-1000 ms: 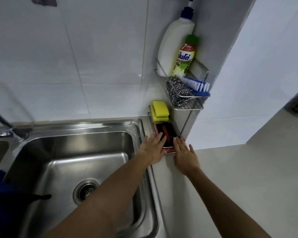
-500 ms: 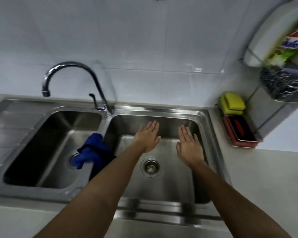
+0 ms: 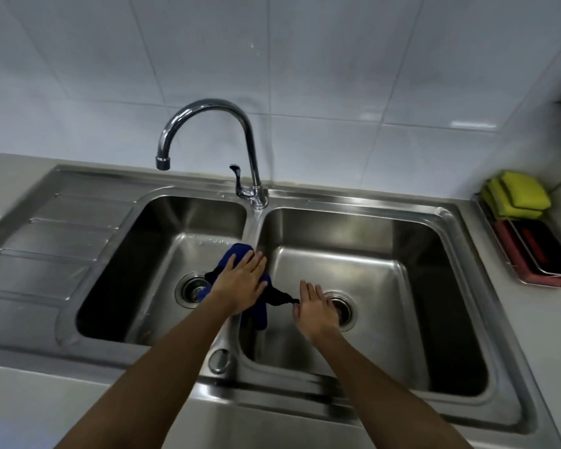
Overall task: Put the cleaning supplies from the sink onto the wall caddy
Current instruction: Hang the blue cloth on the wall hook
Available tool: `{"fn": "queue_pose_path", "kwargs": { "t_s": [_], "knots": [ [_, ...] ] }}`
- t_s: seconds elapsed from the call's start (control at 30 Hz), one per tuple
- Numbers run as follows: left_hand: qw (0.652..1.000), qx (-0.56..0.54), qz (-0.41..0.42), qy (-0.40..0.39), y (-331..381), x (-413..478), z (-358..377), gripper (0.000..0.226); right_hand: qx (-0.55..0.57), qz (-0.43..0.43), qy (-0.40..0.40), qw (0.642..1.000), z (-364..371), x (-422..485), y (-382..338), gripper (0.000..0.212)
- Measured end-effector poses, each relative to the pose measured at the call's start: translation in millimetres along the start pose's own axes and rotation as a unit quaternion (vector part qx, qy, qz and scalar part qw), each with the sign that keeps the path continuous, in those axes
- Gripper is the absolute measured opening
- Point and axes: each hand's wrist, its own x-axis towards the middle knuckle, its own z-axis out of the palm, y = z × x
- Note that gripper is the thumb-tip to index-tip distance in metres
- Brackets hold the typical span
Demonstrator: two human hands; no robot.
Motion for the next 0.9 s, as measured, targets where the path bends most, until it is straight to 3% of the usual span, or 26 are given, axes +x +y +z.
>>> {"fn": "queue_pose_path", "kwargs": {
  "t_s": [0.23,0.43,0.5,0.6,0.67,0.73,0.9],
  "knots": [
    [0.999,0.036,0.038,0.017,-10.6,3.6,15.7,0.049,0.047,0.058,-0.05,0.996,30.1,14.1,-9.0,0.056],
    [0.998,0.041,0.033,0.036,-6.9,7.1,24.4,0.039,0.203,0.164,-0.086,0.961,26.1,29.7,-12.4,0.044],
    [0.998,0.042,0.028,0.038,-4.7,8.2,24.8,0.038,0.366,0.215,-0.111,0.898,24.6,33.1,-16.4,0.042],
    [0.998,0.044,0.02,0.039,-0.4,9.0,24.2,0.039,0.62,0.278,-0.113,0.725,17.0,31.9,-28.7,0.03],
    [0.998,0.041,0.014,0.038,1.8,8.8,24.5,0.039,0.7,0.285,-0.1,0.647,10.2,28.6,-33.0,0.034],
    [0.998,0.037,0.011,0.04,2.7,8.1,24.6,0.039,0.738,0.294,-0.088,0.6,6.4,26.3,-34.1,0.034],
    [0.999,0.006,0.005,0.044,1.9,5.6,19.4,0.039,0.797,0.294,-0.028,0.528,-6.3,27.1,-29.5,0.037]
  ]
}}
